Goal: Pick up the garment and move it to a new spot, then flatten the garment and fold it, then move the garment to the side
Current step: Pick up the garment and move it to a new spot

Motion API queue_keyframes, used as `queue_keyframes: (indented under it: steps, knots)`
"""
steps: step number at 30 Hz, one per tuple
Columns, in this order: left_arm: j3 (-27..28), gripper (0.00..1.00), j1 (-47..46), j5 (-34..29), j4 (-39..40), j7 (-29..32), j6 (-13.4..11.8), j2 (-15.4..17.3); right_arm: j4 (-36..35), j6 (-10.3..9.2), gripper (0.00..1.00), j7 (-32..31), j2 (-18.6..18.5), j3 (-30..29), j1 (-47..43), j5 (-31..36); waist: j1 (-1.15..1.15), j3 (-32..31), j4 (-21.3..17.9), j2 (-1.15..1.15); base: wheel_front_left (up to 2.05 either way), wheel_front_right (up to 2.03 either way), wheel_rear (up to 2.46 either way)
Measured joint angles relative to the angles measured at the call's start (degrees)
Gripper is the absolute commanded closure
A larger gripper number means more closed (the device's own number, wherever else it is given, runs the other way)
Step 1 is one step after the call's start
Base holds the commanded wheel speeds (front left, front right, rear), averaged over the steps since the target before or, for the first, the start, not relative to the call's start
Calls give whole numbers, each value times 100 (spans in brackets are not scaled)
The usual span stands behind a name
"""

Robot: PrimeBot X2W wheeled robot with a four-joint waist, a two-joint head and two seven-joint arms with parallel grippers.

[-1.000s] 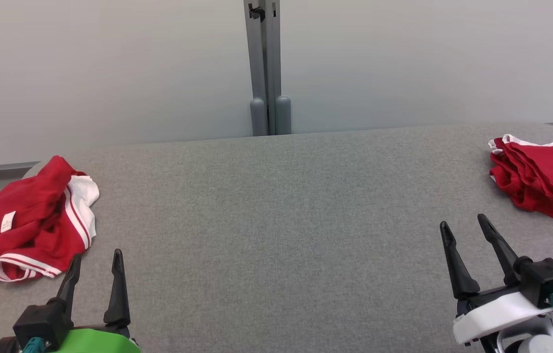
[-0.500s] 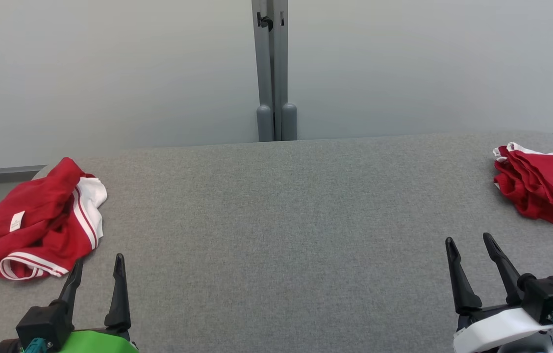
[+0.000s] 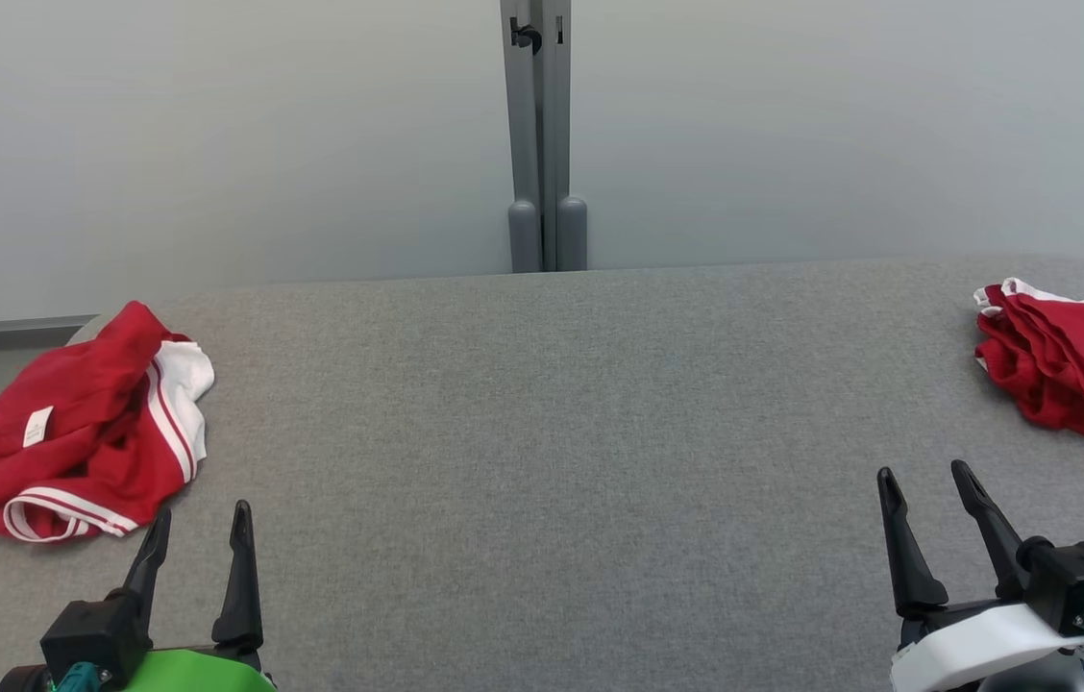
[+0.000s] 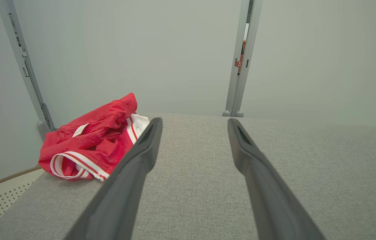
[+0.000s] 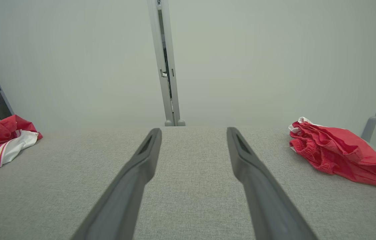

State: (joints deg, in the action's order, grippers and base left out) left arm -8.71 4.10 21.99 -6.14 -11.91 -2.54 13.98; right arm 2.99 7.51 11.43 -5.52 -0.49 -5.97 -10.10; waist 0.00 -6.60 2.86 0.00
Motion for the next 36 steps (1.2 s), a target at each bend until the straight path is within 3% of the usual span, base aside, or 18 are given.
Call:
queue_keyframes:
  steps: [18, 36]
  knots:
    - [-2, 0, -40, 43, -4, 14, -35, 138, 44, -1, 0, 4, 111, -4, -65, 15, 0, 13, 289, 0, 0, 0, 0]
    - [94, 0, -126, 63, 111, 167, -121, 398, 223, -1, 0, 135, 230, 9, -76, -30, 0, 109, 1436, 0, 0, 0, 0]
